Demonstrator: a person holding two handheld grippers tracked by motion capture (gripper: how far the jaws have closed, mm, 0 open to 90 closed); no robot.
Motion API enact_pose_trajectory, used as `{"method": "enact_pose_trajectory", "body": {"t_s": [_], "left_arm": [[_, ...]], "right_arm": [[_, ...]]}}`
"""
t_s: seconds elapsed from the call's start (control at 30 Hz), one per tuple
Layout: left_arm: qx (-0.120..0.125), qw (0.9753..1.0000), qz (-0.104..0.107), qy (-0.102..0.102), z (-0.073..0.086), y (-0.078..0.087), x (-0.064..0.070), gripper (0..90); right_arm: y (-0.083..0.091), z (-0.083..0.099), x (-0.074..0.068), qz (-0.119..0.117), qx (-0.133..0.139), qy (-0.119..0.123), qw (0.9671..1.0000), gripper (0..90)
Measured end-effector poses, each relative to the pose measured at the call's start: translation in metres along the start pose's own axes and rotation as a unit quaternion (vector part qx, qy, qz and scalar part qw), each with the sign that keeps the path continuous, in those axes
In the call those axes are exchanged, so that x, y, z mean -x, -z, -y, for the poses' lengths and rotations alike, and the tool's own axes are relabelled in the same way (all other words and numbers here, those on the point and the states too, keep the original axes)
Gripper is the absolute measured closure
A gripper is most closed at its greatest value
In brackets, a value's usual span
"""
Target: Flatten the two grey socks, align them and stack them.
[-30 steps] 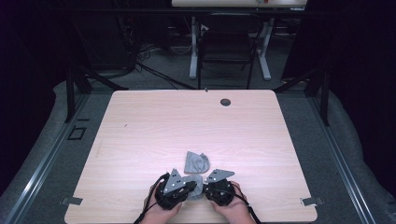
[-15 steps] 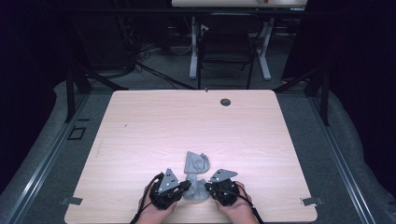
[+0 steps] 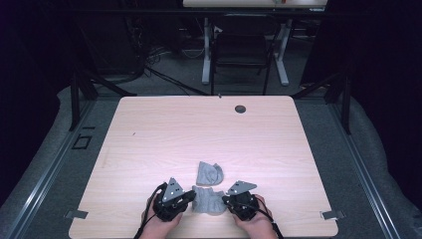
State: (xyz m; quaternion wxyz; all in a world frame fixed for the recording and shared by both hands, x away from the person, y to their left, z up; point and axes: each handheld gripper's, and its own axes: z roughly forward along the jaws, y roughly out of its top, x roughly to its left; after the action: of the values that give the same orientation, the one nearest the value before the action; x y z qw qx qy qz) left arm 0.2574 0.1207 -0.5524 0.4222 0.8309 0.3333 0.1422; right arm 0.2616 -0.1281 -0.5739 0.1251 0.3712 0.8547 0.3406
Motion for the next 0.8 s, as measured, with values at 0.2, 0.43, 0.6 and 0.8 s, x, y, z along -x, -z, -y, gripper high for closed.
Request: {"method": "enact_pose_trajectory", "body": {"t_s": [0.2, 0.43, 0.6, 0.8], "left_arm": [[0.020, 0.9998, 0.001, -0.002, -0.007, 0.009, 0.001, 85.0], [-0.005, 0.9999, -0.008, -0.005, -0.001, 0.000, -0.003, 85.5], [-0.028, 0.9995, -0.015, 0.005, 0.008, -0.008, -0.010, 86.1], [-0.047, 0.9987, -0.021, -0.004, 0.014, -0.015, -0.008, 86.1]], "right_arm": [[0.000, 0.000, -0.001, 0.004, -0.001, -0.001, 1.0000, 89.8], [0.000, 0.000, -0.001, 0.002, 0.000, -0.003, 1.0000, 89.8], [0.002, 0.000, 0.000, 0.007, -0.005, -0.002, 1.0000, 89.8], [0.004, 0.002, 0.000, 0.014, -0.009, 0.009, 0.9998, 89.9]]}}
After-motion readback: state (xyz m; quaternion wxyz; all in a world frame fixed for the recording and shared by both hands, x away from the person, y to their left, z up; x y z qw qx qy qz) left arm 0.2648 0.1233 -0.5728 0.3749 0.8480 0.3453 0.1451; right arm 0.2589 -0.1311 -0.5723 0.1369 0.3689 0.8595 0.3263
